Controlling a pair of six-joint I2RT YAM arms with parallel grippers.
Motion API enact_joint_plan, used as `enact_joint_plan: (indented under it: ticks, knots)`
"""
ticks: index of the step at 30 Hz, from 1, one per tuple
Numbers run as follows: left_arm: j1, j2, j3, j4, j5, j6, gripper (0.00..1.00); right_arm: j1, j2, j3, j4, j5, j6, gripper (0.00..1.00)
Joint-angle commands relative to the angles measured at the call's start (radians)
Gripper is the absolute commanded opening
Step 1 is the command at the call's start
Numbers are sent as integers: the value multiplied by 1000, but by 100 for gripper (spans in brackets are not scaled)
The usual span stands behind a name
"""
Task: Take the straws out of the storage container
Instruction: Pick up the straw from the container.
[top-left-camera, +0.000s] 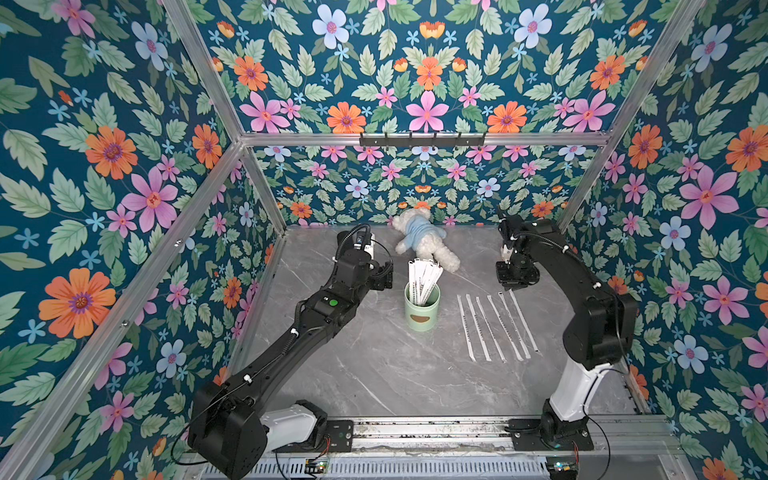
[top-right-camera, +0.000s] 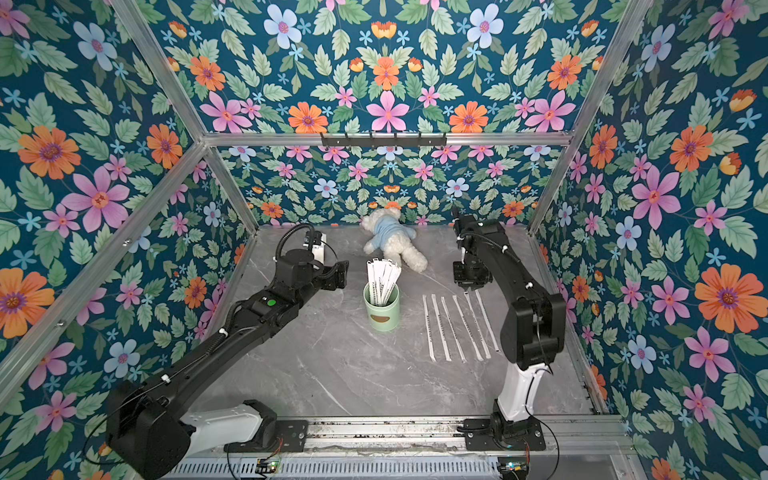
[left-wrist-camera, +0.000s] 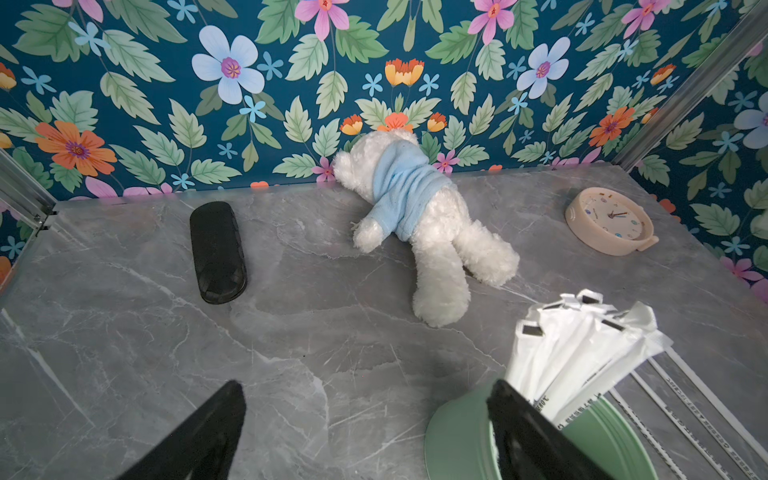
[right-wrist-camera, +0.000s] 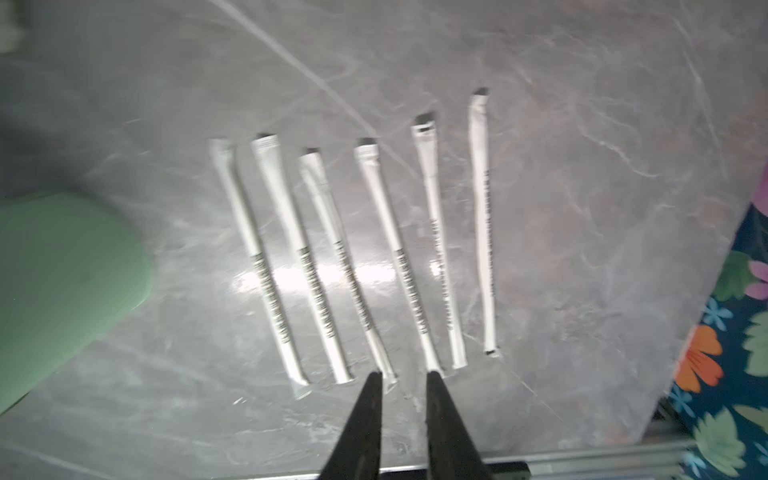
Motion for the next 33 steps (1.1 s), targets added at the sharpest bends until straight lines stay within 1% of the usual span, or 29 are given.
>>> enact_joint_plan:
  ticks: [1, 4, 7, 10, 16, 18, 22, 33]
  knots:
    - [0, -4, -1, 15, -18, 9, 93, 95, -148, -127, 265, -103, 61, 24]
    - [-1, -8, -5, 21, -24, 9, 93, 182, -283, -250, 473, -170, 152, 29]
    - [-1, -8, -9, 25, -25, 9, 93, 263, -326, -278, 587, -183, 187, 31]
    - [-1, -7, -8, 25, -24, 9, 93, 343, -283, -222, 598, -142, 157, 31]
    - [-1, -15, -8, 27, -27, 10, 93, 442, -87, -84, 565, -81, 127, 30]
    - [-1, -16, -10, 28, -32, 11, 93, 460, -37, -44, 552, -60, 126, 29]
    - [-1, -19, -9, 28, -31, 12, 93, 468, 30, 7, 538, -59, 138, 27]
    - [-1, -25, -9, 28, -32, 13, 93, 474, 100, 55, 509, -44, 143, 26]
